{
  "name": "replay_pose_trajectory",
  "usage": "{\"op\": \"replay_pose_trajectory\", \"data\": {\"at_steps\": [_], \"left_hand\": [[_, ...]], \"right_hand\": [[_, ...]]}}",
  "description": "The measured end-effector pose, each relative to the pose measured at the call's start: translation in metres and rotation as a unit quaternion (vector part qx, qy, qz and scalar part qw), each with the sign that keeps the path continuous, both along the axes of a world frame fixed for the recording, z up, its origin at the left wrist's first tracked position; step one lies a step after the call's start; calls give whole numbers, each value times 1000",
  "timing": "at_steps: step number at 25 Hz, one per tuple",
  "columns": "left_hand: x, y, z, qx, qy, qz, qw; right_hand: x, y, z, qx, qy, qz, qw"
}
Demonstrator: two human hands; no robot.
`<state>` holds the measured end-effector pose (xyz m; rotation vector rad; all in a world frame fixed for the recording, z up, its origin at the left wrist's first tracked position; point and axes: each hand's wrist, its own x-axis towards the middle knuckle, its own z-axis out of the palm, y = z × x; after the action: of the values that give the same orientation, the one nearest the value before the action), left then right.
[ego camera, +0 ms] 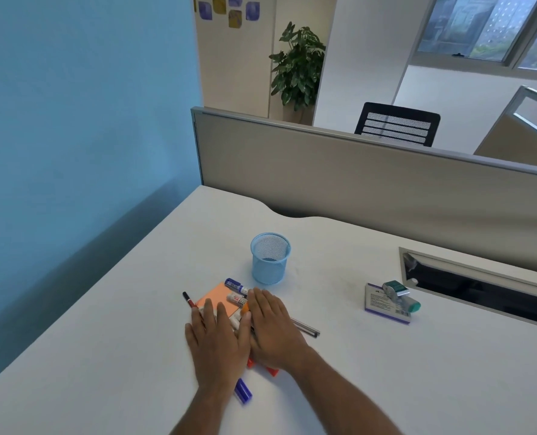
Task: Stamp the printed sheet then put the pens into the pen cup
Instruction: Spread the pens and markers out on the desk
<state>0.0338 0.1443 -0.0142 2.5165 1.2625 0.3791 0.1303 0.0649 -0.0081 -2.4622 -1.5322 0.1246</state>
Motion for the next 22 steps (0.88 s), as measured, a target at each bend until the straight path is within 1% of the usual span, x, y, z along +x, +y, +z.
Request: {"op": "replay_pose_trajectory", "data": {"at_steps": [4, 14, 19, 22], "left_hand": [[8, 16, -2, -2, 12, 18, 1000], [19, 38, -4, -8, 44, 31, 999], [18, 36, -1, -20, 1, 37, 999], [16, 38, 3, -16, -6, 33, 999]], "right_hand": [[7, 18, -1, -23, -1, 17, 1000], [16, 40, -3, -14, -34, 28, 999], [14, 36, 0, 19, -31, 19, 999], [12, 29, 3, 45, -28, 20, 998]]}}
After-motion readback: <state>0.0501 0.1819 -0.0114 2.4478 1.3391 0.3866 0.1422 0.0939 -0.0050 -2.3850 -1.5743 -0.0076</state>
